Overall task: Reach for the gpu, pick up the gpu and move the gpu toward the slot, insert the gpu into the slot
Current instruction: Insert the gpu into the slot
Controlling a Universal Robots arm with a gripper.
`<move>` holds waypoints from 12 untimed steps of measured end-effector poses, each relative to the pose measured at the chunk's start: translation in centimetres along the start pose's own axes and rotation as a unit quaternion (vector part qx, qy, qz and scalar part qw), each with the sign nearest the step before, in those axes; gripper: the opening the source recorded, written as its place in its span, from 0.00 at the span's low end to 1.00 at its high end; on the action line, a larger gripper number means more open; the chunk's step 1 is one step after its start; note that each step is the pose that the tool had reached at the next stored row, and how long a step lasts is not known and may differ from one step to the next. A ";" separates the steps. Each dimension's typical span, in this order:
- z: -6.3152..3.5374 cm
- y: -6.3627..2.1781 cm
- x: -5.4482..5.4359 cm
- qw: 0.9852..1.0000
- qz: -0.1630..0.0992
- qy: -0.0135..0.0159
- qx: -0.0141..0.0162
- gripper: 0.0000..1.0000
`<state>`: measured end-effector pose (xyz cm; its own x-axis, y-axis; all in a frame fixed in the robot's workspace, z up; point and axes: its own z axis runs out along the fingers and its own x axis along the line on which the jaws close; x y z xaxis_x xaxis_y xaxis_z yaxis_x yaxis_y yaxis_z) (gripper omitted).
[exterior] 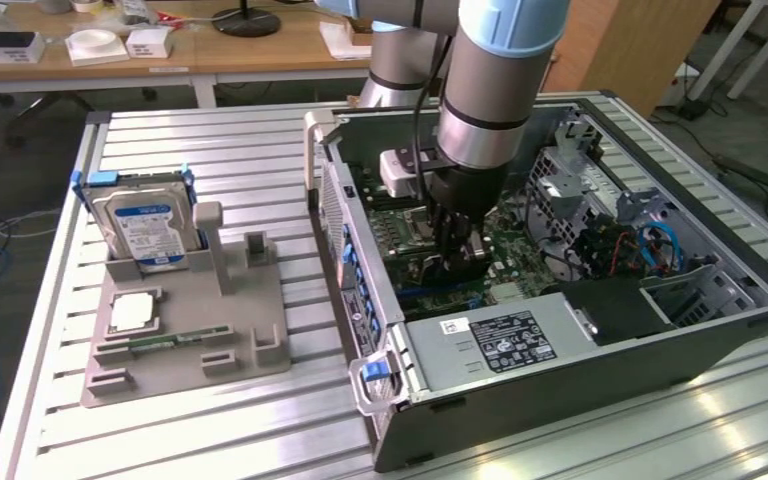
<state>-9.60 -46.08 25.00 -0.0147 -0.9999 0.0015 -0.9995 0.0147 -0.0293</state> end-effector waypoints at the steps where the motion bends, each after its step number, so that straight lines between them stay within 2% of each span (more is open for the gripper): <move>1: 0.00 0.00 0.0 1.000 0.000 0.000 0.000 0.26; 12: 0.01 0.04 -0.1 1.000 0.000 0.000 0.000 0.26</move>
<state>-9.63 -45.99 24.99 -0.0149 -0.9999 0.0014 -0.9995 0.0149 -0.0293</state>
